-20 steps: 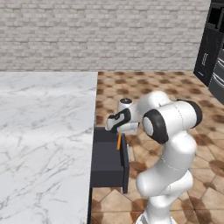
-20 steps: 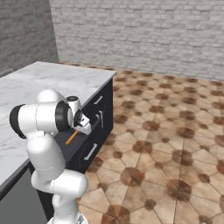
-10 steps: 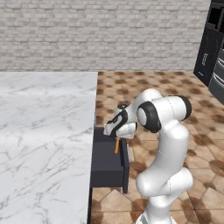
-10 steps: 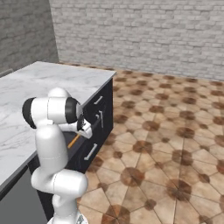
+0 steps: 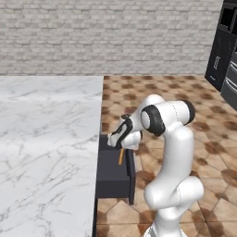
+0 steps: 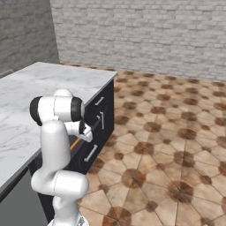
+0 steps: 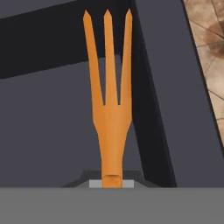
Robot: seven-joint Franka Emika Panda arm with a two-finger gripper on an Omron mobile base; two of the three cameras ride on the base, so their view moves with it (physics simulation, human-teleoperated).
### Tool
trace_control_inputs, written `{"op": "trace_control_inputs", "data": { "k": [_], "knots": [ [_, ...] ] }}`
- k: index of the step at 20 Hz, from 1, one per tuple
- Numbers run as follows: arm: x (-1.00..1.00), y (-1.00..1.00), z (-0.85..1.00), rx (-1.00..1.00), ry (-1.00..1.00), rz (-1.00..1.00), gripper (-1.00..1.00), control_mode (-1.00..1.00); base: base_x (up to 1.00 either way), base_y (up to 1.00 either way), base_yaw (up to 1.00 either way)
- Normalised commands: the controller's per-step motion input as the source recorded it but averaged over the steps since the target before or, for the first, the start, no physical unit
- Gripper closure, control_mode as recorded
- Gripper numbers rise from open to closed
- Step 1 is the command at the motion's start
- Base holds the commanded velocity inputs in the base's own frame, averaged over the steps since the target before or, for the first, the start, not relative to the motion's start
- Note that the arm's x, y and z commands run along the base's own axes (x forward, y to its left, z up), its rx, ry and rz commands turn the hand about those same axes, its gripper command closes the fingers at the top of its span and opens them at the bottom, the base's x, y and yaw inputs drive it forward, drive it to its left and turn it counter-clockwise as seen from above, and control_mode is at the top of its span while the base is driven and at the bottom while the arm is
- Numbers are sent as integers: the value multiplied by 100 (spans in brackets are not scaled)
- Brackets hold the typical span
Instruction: Organize the utensils by type. Pick up the wooden spoons from the counter and place them in the open cabinet. Then pick up the metallic utensils from the counter and place them in the open drawer.
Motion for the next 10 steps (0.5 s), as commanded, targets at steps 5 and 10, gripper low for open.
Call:
{"op": "trace_control_inputs", "data": {
  "k": [5,10],
  "knots": [
    [2,0,-50,0,2,0,100,-100,0,0,0],
    [0,-14,-51,-1,4,-4,100,-100,0,0,0]
  ]
}}
